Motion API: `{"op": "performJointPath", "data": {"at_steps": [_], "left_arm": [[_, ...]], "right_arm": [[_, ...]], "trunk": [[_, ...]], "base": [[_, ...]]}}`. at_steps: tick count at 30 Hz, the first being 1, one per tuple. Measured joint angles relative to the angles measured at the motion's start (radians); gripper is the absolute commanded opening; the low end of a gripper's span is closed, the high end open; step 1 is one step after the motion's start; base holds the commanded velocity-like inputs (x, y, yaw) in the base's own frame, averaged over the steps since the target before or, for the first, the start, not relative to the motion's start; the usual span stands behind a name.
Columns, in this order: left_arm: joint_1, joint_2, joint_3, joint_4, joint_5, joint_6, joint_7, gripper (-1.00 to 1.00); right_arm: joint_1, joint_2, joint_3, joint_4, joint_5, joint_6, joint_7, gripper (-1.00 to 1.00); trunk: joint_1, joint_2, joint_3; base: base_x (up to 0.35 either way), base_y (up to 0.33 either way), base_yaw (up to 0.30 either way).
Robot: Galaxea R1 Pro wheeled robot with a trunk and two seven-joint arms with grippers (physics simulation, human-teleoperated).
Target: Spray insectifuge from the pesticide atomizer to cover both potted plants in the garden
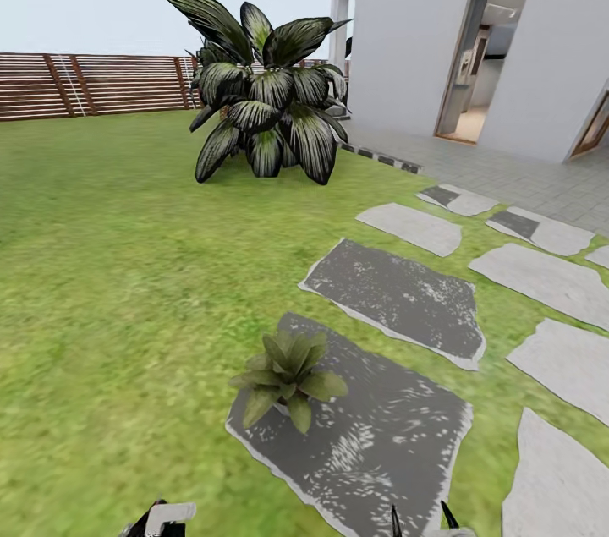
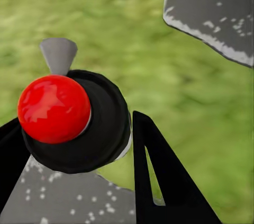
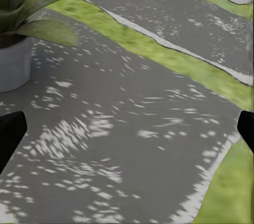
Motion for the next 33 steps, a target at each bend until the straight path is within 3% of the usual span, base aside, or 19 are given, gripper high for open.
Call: {"op": "performJointPath", "data": {"at_steps": [3, 5, 7, 8, 10, 11, 17, 20, 22, 24, 26, 33], "left_arm": [[-0.013, 0.007, -0.008, -0.006, -0.016, 0.001, -0.011, -1.00], [-0.019, 0.023, -0.010, -0.007, -0.058, 0.002, -0.049, -1.00], [-0.021, 0.042, -0.020, -0.007, -0.133, 0.007, -0.145, -1.00], [-0.021, 0.051, -0.024, -0.007, -0.178, 0.011, -0.225, -1.00], [-0.022, 0.062, -0.020, -0.007, -0.228, 0.013, -0.325, -1.00], [-0.022, 0.073, -0.017, -0.007, -0.267, 0.014, -0.385, -1.00], [-0.066, 0.126, -0.009, -0.007, -0.430, 0.060, -0.651, -1.00], [-0.102, 0.128, -0.010, -0.008, -0.471, 0.125, -0.740, -1.00], [-0.124, 0.125, -0.009, -0.023, -0.517, 0.164, -0.796, -1.00], [-0.135, 0.117, -0.010, -0.053, -0.594, 0.199, -0.851, -1.00], [-0.134, 0.116, -0.002, -0.065, -0.594, 0.188, -0.849, -1.00], [-0.133, 0.124, 0.005, -0.099, -0.601, 0.189, -0.849, -1.00]], "right_arm": [[0.000, -0.006, 0.001, -0.111, 0.002, 0.013, 0.002, 1.00], [0.000, -0.007, 0.001, -0.175, 0.011, 0.089, 0.005, 1.00], [0.000, -0.007, 0.003, -0.234, 0.045, 0.170, 0.035, 1.00], [0.000, -0.007, 0.003, -0.261, 0.073, 0.202, 0.092, 1.00], [0.000, -0.006, 0.003, -0.284, 0.098, 0.231, 0.208, 1.00], [0.000, -0.006, 0.002, -0.292, 0.107, 0.253, 0.303, 1.00], [-0.003, -0.008, 0.004, -0.341, 0.122, 0.346, 0.645, 1.00], [-0.003, -0.009, 0.004, -0.414, 0.122, 0.387, 0.816, 1.00], [-0.003, -0.010, 0.004, -0.480, 0.119, 0.484, 0.933, 1.00], [-0.003, -0.009, 0.005, -0.553, 0.116, 0.585, 1.058, 1.00], [-0.014, 0.002, -0.002, -0.544, 0.115, 0.585, 1.054, 1.00], [-0.015, -0.009, -0.003, -0.543, 0.112, 0.585, 1.054, 1.00]], "trunk": [[0.000, 0.000, 0.000], [0.000, 0.000, 0.000], [0.000, 0.000, 0.000], [0.000, 0.000, 0.000], [0.000, 0.000, 0.000], [0.000, 0.000, 0.000], [0.000, 0.000, 0.000], [0.000, 0.000, 0.000], [0.000, 0.000, 0.000], [0.000, 0.000, 0.000], [0.000, 0.000, 0.000], [0.000, 0.000, 0.000]], "base": [[0.000, 0.000, 0.000], [0.000, 0.000, 0.000], [0.000, 0.000, 0.000], [0.000, 0.000, 0.000], [0.000, 0.000, 0.000], [0.000, 0.000, 0.000], [0.000, 0.000, 0.000], [0.000, 0.000, 0.000], [0.000, 0.000, 0.000], [0.000, 0.000, 0.000], [0.000, 0.000, 0.000], [0.000, 0.000, 0.000]]}}
